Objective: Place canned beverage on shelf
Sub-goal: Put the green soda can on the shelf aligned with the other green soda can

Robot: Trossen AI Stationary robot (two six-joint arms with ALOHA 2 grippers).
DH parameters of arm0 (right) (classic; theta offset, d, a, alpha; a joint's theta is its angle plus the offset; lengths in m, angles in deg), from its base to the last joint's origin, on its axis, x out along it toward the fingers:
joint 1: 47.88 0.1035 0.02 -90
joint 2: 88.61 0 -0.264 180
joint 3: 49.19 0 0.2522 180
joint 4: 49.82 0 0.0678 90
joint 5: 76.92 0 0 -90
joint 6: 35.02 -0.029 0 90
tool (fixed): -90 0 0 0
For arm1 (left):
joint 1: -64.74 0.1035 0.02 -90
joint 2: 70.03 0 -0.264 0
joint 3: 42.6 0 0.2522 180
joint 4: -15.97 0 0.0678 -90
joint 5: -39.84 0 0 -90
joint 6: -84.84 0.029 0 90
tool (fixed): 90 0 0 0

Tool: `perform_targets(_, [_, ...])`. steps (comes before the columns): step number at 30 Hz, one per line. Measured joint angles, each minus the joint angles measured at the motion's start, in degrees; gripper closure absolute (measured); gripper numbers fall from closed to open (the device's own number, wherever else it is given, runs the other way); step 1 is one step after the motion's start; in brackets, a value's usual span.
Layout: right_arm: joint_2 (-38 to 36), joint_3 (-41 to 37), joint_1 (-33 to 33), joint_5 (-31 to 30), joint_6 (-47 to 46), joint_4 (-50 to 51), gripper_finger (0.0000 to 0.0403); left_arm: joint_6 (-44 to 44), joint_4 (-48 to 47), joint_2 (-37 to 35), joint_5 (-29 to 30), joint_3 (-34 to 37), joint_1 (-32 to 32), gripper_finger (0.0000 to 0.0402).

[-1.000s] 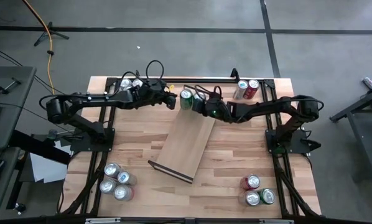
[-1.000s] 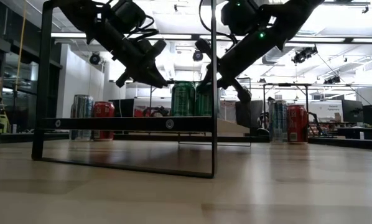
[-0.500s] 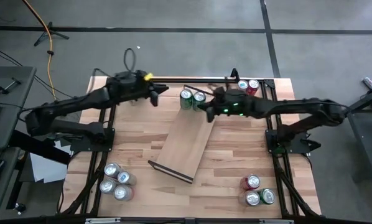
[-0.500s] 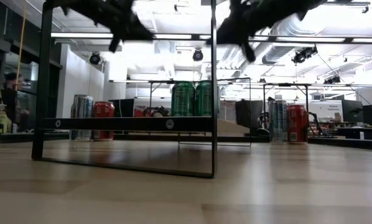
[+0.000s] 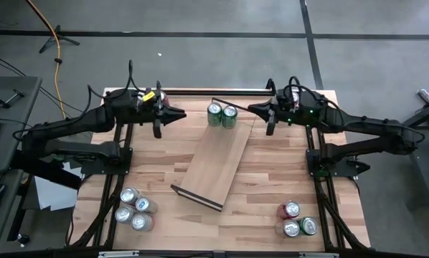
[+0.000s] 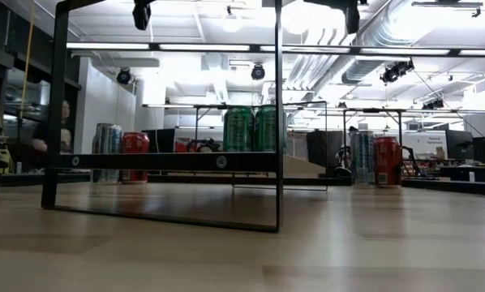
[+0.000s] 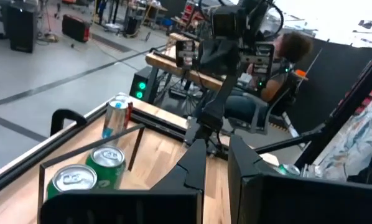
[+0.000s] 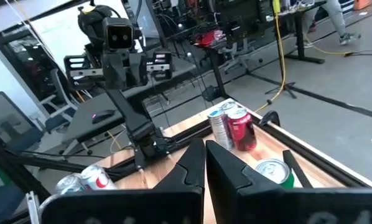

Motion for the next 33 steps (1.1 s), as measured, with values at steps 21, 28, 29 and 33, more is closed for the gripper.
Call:
perform_targets(21, [0.3, 0.0, 0.1, 2.1, 0.9, 1.2, 0.036, 0.9, -0.5, 2.5, 0.0, 0.0, -0.1, 0.0401])
perform_targets(28, [3.7, 2.3, 1.6, 9.3, -0.1, -1.6, 0.0211, -0.6, -3.6, 2.4, 0.0, 0.0, -0.1, 0.0401])
perform_targets(29, [4.6, 3.5, 2.4, 9.4, -0.4, 0.1, 0.0186, -0.6, -3.5, 2.4, 0.0, 0.0, -0.1, 0.0401])
perform_targets(33, [9.0, 10.2, 6.3, 9.5, -1.6, 7.0, 0.0099, 1.7, -3.4, 1.8, -1.0, 0.0, -0.1, 0.0401])
